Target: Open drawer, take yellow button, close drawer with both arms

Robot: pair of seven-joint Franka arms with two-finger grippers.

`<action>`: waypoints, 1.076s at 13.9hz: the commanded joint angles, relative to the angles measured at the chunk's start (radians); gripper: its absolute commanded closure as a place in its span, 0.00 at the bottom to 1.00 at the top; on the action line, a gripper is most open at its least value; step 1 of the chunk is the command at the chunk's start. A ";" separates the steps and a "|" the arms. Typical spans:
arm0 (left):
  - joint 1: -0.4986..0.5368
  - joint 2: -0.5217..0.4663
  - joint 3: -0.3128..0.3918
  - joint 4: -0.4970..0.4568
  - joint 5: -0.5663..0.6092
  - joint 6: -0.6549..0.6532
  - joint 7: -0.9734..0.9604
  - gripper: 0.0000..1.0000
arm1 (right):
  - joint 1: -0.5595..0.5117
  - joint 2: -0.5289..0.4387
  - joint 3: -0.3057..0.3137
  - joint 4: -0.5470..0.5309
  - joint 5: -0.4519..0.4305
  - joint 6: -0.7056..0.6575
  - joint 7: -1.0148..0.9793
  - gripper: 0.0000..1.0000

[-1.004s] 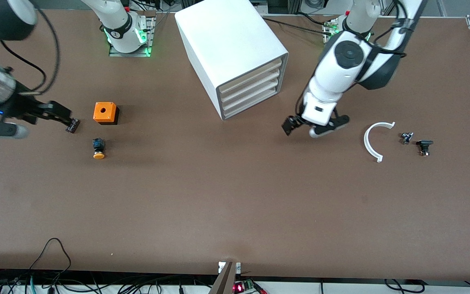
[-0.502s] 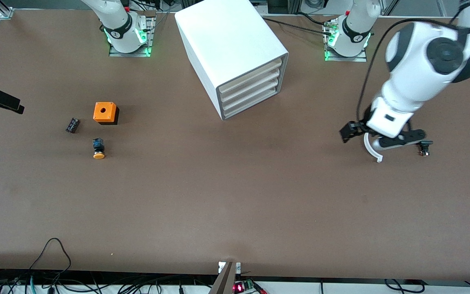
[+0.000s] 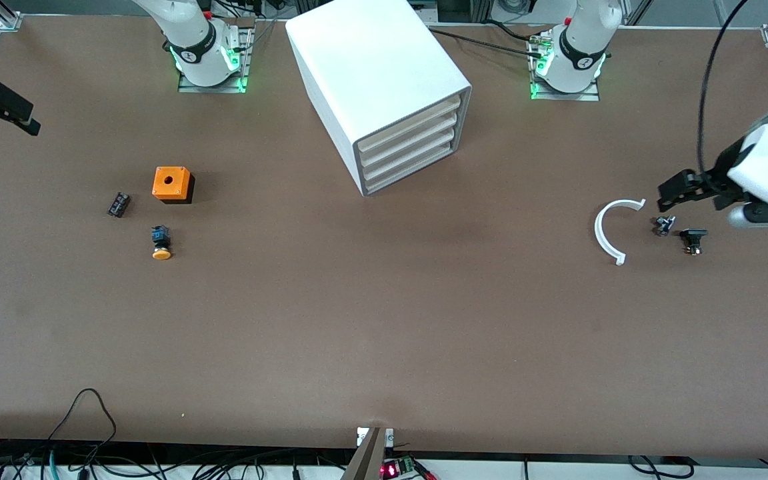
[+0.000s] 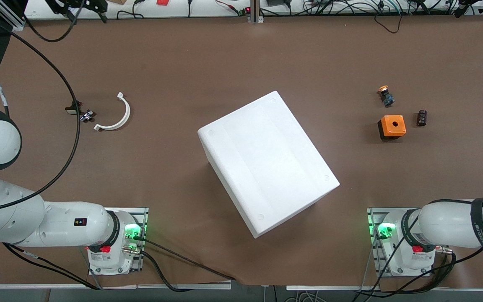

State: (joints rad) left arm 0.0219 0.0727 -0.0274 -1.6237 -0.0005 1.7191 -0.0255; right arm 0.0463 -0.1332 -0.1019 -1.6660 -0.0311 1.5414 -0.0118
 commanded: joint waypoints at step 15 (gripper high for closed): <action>-0.010 -0.027 0.024 0.025 -0.009 -0.065 0.078 0.00 | 0.006 -0.003 0.033 -0.012 -0.010 -0.015 0.029 0.00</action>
State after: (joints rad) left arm 0.0144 0.0561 -0.0029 -1.6143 -0.0005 1.6820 0.0290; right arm 0.0524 -0.1288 -0.0666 -1.6751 -0.0313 1.5396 0.0033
